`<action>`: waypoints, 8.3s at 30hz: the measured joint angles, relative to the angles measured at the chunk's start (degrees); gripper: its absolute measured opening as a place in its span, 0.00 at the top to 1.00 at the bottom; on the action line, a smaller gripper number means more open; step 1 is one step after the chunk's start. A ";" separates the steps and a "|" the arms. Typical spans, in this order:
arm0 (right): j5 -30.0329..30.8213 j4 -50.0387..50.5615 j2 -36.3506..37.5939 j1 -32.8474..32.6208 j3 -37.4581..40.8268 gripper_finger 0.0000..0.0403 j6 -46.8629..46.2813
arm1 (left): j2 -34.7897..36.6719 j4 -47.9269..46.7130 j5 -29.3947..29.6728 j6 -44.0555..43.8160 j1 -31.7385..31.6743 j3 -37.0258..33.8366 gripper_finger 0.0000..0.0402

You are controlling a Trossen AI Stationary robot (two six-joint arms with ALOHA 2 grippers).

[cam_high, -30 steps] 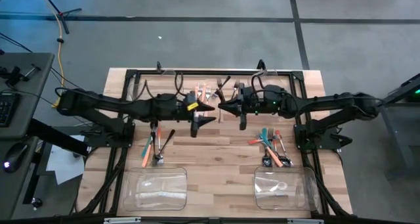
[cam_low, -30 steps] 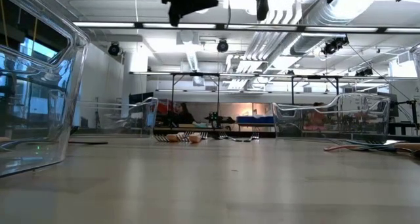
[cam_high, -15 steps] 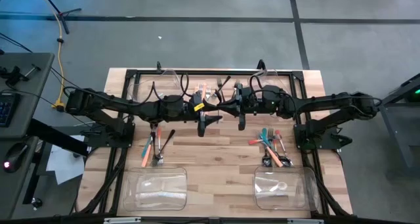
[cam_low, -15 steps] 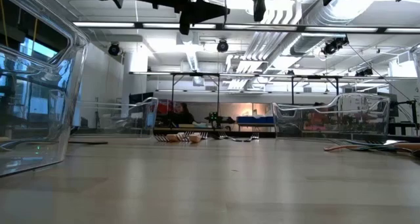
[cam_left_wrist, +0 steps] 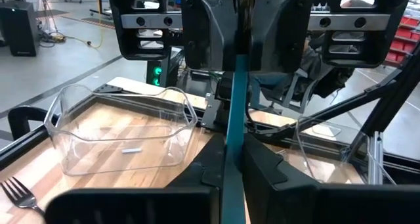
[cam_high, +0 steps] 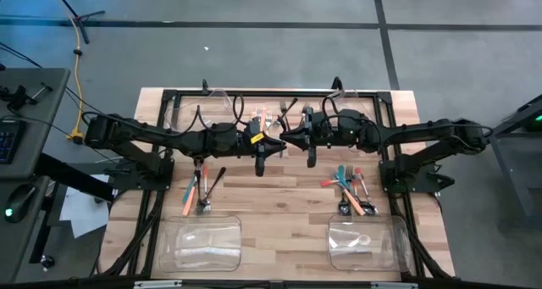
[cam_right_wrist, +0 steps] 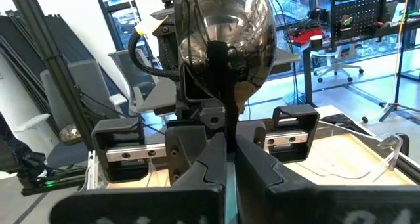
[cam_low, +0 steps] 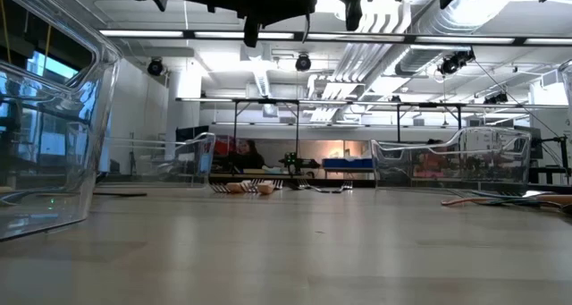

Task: Sort silverware by color (type)
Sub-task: Put the blue spoon into the top left transparent bin

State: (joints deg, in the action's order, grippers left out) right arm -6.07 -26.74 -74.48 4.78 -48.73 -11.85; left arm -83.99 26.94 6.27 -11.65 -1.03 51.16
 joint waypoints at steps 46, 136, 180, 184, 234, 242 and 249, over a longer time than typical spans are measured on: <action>5.03 32.42 27.66 2.38 6.51 0.44 -3.00 | 30.01 -13.05 13.88 1.43 1.11 -15.86 0.97; 12.05 13.21 20.46 0.44 16.09 1.00 -6.15 | -5.77 -76.24 2.15 17.96 -45.89 -2.60 0.97; 11.87 12.29 20.46 0.44 16.11 1.00 -5.71 | 19.74 -74.67 -14.29 11.53 -44.45 21.77 0.65; 11.82 12.29 20.46 0.44 16.11 1.00 -5.89 | 28.09 -69.13 -14.78 9.14 -40.48 21.77 0.65; 5.84 1.64 18.60 0.42 16.13 1.00 -6.12 | 44.76 -5.97 -6.80 -1.84 -7.14 -27.91 1.00; 5.84 1.63 18.60 0.42 16.13 1.00 -6.22 | 44.76 -5.99 -6.82 -2.24 -7.14 -27.91 1.00; 5.81 1.64 18.60 0.42 16.13 1.00 -7.44 | 44.76 -6.01 -6.82 -2.27 -7.14 -27.91 1.00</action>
State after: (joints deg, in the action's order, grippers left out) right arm -0.25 -25.10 -55.88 5.19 -32.60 -19.29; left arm -39.22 20.93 -0.56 -13.92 -8.16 23.24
